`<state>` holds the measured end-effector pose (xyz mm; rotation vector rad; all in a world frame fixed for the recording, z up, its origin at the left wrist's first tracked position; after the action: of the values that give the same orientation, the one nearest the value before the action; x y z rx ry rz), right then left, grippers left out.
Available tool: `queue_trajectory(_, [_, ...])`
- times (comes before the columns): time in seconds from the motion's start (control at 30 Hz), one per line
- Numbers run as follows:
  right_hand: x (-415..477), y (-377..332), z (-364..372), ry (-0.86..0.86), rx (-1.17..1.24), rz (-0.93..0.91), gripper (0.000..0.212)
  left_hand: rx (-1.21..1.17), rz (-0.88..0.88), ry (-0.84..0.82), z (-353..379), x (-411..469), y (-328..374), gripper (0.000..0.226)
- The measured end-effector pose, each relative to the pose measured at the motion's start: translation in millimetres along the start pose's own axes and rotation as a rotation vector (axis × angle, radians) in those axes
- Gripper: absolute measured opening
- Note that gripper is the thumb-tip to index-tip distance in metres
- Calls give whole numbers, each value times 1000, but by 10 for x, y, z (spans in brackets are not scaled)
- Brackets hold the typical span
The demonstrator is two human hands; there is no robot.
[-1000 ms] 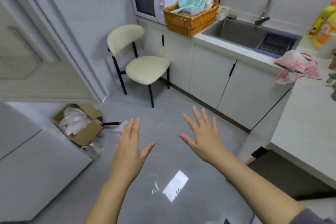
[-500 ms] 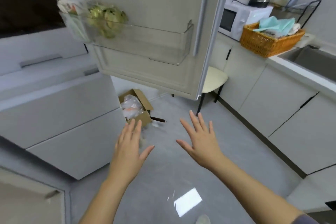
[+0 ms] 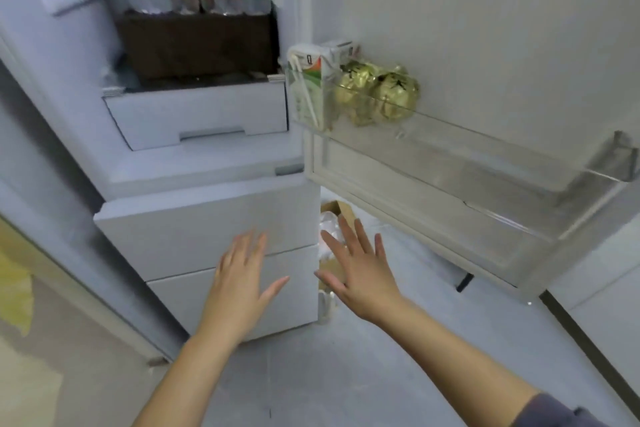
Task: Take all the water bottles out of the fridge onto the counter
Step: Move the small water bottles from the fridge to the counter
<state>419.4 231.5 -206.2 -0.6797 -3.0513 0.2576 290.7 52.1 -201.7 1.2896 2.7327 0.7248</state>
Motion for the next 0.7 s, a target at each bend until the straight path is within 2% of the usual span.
queue_trajectory(0.17, [987, -275, -220, 38, 18, -103, 75, 0, -55, 96, -319, 648, -477, 92])
queue_trajectory(0.33, [1622, -614, -351, 104, 38, -127, 68, -8, -116, 172, -579, 1046, -829, 84])
queue_trajectory(0.57, [2425, -1025, -584, 131, 71, -102, 66, -41, -80, 237, -1019, 1731, -1361, 86])
queue_trajectory(0.7, [2990, -1263, -777, 183, 16, -63, 79, -39, -15, 268, -1331, 2285, -1692, 83])
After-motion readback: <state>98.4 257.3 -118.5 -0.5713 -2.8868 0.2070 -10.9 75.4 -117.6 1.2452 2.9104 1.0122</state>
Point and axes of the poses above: each hand's wrist, its own x-axis towards the middle knuckle, its own z-axis out of the palm, y = z × x, the point moved 1 cm from there along x, towards the middle knuckle, and after that the axes turned 4 degrees about -x, right-handed, at the moved point
